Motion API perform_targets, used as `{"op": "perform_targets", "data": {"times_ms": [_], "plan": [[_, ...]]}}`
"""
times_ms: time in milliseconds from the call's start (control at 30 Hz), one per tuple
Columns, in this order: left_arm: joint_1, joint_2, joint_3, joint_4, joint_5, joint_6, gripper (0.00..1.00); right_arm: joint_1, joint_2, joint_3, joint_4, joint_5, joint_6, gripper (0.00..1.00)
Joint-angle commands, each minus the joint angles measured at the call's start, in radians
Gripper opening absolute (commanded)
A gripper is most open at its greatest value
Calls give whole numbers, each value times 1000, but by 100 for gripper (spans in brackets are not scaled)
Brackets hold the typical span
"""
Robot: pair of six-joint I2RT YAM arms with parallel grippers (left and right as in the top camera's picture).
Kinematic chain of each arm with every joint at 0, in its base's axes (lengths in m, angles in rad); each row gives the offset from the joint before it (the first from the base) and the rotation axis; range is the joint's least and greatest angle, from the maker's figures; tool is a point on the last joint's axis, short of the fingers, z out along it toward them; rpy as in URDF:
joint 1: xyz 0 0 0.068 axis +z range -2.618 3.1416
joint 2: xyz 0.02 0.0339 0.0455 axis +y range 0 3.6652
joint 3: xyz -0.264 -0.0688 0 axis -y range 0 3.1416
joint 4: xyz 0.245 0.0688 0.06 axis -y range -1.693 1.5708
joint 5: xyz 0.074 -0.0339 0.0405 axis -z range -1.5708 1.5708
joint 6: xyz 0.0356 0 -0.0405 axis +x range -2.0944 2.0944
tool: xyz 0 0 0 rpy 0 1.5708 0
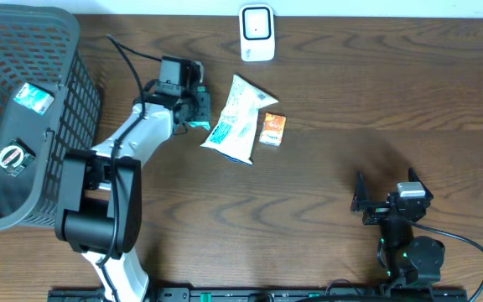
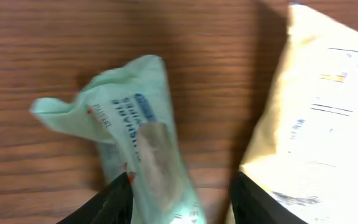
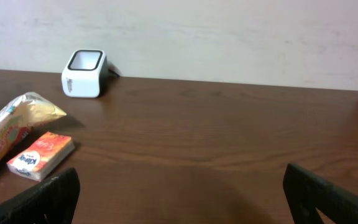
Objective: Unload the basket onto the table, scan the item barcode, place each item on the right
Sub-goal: 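Carry the green wipes pack out and release it left of the snack bag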
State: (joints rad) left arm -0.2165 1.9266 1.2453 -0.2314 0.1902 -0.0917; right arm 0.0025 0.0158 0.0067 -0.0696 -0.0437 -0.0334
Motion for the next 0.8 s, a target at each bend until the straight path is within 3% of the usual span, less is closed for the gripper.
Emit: {"op": "perform_targets", "data": {"times_ms": [0,133,300,500,533,767], "plan": [[-32,-24,10,-2,29,13,50,5,-5,-1,-3,8,10,99],[-17,-159,29,1,29,13,51,5,-4,-1,-3,8,10,99],[59,-427,41,54,26,13,62,5,-5,-1,-3,8,10,99],[303,-753,41,144,11,12,62,5,-5,-1,-3,8,10,99],[428,-824,41,118,0,9,98,5,-5,-1,-3,8,10,99],[561,-874,41,-100,0,13,98,5,-5,-1,-3,8,10,99]]}}
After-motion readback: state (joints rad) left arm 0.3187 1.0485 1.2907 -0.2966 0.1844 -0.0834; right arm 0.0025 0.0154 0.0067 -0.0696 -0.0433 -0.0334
